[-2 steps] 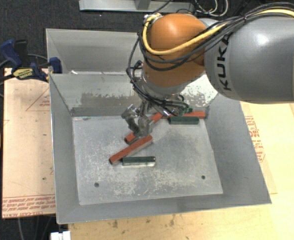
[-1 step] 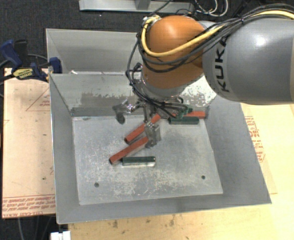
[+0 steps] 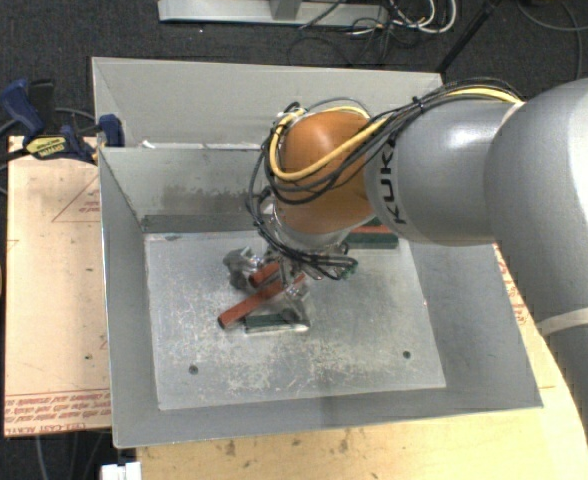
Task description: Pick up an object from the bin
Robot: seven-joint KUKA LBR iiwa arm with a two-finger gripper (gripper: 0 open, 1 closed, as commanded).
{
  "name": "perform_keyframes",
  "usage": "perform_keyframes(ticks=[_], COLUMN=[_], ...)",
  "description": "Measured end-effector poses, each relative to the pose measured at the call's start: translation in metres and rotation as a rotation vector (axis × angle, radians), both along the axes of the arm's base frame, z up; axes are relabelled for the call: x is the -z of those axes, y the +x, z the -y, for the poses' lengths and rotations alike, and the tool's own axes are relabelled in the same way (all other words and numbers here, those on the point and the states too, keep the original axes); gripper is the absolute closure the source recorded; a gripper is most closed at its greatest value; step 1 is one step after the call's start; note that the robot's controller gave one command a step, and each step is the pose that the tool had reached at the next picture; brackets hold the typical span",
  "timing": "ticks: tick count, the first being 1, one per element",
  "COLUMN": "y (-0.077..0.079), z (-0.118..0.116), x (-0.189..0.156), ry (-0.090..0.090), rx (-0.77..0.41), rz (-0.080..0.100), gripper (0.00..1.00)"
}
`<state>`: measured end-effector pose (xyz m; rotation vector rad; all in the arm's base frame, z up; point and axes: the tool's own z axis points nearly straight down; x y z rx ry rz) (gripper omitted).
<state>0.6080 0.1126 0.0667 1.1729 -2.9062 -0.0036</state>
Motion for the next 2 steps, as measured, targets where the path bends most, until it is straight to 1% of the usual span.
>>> perform_keyframes(ticks=[1,2], y=[0.004,0.018], z=[-0.002,0.026], x=[-0.007,-0.194], ry=[0.006,0.003], rx=[0.000,-0.004], rz=[0.017,0.021], gripper=[1.00,1.00])
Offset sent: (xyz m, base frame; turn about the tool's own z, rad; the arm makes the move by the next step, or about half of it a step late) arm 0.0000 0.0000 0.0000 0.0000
